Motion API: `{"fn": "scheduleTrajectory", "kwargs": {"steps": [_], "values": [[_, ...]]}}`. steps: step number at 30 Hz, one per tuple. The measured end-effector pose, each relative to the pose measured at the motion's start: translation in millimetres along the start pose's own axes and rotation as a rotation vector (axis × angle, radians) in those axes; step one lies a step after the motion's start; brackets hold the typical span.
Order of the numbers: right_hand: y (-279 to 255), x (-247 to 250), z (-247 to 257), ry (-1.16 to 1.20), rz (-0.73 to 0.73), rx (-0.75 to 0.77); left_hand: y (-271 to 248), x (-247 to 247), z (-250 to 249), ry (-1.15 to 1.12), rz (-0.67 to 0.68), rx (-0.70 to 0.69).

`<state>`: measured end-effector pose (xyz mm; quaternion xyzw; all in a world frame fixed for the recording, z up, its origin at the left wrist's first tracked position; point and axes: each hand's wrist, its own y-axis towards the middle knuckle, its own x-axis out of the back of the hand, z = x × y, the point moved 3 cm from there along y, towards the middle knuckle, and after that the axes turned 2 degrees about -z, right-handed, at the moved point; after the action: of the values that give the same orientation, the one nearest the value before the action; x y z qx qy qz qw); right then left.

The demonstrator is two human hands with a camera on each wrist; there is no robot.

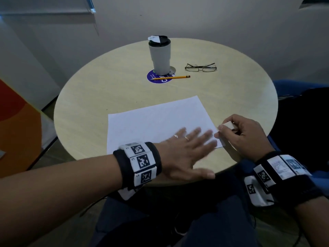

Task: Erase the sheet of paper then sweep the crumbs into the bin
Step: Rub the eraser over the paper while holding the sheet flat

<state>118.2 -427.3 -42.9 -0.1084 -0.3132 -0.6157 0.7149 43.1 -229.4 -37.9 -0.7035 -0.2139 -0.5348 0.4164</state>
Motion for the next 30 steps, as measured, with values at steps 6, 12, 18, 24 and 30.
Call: {"fn": "scheduleTrajectory", "kwargs": {"steps": [6,12,18,24,30], "values": [[-3.2,1.3,4.8,0.019,0.006,-0.021,-8.1,5.6,60.7,-0.056,0.049,0.237],[-0.6,0.1,9.2,-0.008,-0.006,-0.028,-22.6,9.4,60.7,-0.028,-0.037,0.282],[-2.8,2.0,7.0,-0.044,-0.009,-0.013,-23.4,-9.0,21.4,-0.033,0.029,-0.021],[-4.0,0.4,8.2,-0.004,-0.015,-0.019,-51.3,-4.3,130.8,-0.091,0.014,0.54],[-2.7,-0.9,6.5,-0.028,-0.021,-0.04,-46.5,5.7,90.4,0.021,-0.048,0.249]]}}
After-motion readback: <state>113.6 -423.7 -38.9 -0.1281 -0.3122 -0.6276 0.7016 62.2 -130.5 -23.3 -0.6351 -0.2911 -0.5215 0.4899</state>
